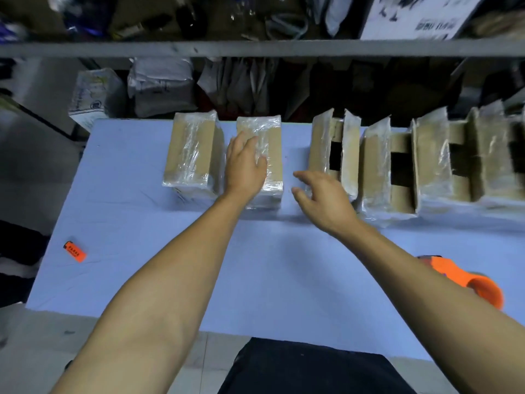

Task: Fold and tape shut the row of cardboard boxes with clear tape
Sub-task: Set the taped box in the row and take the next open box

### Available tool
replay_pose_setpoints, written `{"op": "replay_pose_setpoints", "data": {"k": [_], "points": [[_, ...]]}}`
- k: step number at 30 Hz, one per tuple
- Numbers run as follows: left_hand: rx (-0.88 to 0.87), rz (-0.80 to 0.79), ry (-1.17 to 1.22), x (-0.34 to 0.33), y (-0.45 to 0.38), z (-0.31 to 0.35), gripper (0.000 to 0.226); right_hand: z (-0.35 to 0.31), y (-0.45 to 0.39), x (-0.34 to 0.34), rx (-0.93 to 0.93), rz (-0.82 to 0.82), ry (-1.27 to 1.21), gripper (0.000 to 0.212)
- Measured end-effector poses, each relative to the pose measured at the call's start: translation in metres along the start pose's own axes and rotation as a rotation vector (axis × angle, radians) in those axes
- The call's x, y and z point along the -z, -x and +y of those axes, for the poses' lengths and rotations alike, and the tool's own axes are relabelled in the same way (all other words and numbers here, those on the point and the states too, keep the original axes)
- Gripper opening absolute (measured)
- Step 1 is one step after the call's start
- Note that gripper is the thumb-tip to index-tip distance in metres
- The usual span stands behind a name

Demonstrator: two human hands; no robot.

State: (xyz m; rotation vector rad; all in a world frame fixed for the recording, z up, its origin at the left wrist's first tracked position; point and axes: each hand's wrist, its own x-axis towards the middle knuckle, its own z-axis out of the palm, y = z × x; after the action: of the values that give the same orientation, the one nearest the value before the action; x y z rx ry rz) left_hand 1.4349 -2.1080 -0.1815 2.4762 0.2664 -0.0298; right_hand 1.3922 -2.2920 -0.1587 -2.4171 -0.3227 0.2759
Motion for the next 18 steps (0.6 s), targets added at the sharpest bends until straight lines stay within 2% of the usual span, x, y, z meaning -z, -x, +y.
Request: {"op": "replay_pose_setpoints", "data": {"k": [3,5,7,9,14,18], "points": [[-0.15,-0.068,-0.009,-0.012,0.013,0.04,0.047,0.021,0.028,0.02,0.063,-0.051,0.092,0.033],[-0.192,-0.154,-0.008,-0.025,0.021,0.068,0.056,0.033,0.042,0.032,0.106,-0.077,0.137,0.027],[-0.164,-0.255,0.006,-0.04,0.029,0.094,0.063,0.046,0.054,0.042,0.12,-0.07,0.144,0.026],[-0.107,-0.311,0.002,-0.053,0.036,0.112,0.054,0.06,0.063,0.052,0.092,-0.056,0.155,0.028],[-0.089,-0.313,-0.195,-0.067,0.052,0.127,0.056,0.084,0.07,0.07,0.017,-0.024,0.15,0.027],[-0.077,-0.271,-0.225,-0.054,0.065,0.127,0.062,0.08,0.068,0.067,-0.028,0.03,0.111,0.033]]}}
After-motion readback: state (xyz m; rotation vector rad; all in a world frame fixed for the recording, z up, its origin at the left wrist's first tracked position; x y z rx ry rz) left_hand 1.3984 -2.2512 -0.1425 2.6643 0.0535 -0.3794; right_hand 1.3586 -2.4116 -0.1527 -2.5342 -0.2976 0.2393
